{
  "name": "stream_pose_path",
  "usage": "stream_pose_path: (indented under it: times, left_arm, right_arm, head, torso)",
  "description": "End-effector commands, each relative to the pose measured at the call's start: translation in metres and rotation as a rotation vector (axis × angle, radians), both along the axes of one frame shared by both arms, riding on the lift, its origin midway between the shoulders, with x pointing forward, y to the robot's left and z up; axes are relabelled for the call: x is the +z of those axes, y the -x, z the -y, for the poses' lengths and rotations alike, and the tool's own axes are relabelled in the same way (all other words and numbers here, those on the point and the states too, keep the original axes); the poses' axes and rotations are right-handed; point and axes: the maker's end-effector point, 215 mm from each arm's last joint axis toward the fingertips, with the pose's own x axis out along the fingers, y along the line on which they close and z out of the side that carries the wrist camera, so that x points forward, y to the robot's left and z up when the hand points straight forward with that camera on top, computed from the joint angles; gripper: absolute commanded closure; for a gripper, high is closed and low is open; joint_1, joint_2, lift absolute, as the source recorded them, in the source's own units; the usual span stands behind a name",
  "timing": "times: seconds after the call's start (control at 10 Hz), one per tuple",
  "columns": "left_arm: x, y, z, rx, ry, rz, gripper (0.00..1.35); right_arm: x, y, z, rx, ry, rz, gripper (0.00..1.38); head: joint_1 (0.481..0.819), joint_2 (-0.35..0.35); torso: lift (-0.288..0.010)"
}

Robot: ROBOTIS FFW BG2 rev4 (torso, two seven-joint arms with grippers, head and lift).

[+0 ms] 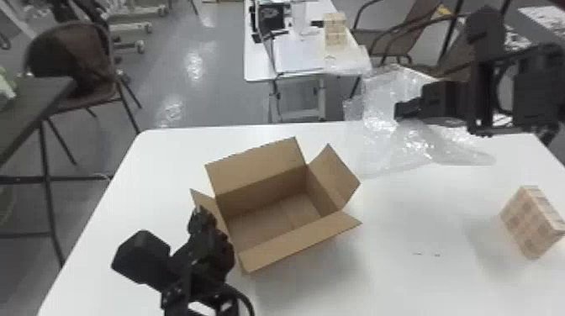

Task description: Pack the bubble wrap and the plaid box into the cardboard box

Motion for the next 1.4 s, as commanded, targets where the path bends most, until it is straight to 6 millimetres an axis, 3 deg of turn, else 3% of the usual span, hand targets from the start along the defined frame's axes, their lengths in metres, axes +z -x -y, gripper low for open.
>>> stream_pose_path:
  times: [0.0,0.5,0.9,1.0,1.3]
  left_arm:
    - [0.0,-0.003,0.004,-0.013,-0.005,-0.004,1.22]
    - [0.001,-0.01,0.01,-0.039,-0.012,-0.01,1.22]
    - [0.0,-0.012,0.011,-0.046,-0.015,-0.012,1.22]
    - [0.001,-0.012,0.011,-0.047,-0.013,-0.01,1.22]
    - [0.001,-0.012,0.011,-0.048,-0.011,-0.009,1.22]
  right_arm:
    - [0.017,-0.003,-0.013,0.038,0.01,0.023,1.22]
    - [0.009,0.023,-0.12,0.271,-0.024,-0.066,1.22]
    - [-0.014,0.055,-0.194,0.462,-0.142,-0.16,1.22]
    - [-0.025,0.065,-0.206,0.515,-0.175,-0.194,1.22]
    - [-0.054,0.066,-0.208,0.509,-0.162,-0.24,1.22]
  head:
    - [0.695,0.122]
    - [0.695,0.196]
    - [0.695,0.298]
    - [0.695,0.313]
    - [0.695,0.344]
  torso:
    - [-0.099]
    - [-0.099]
    - [-0.099]
    - [-0.099]
    - [-0.099]
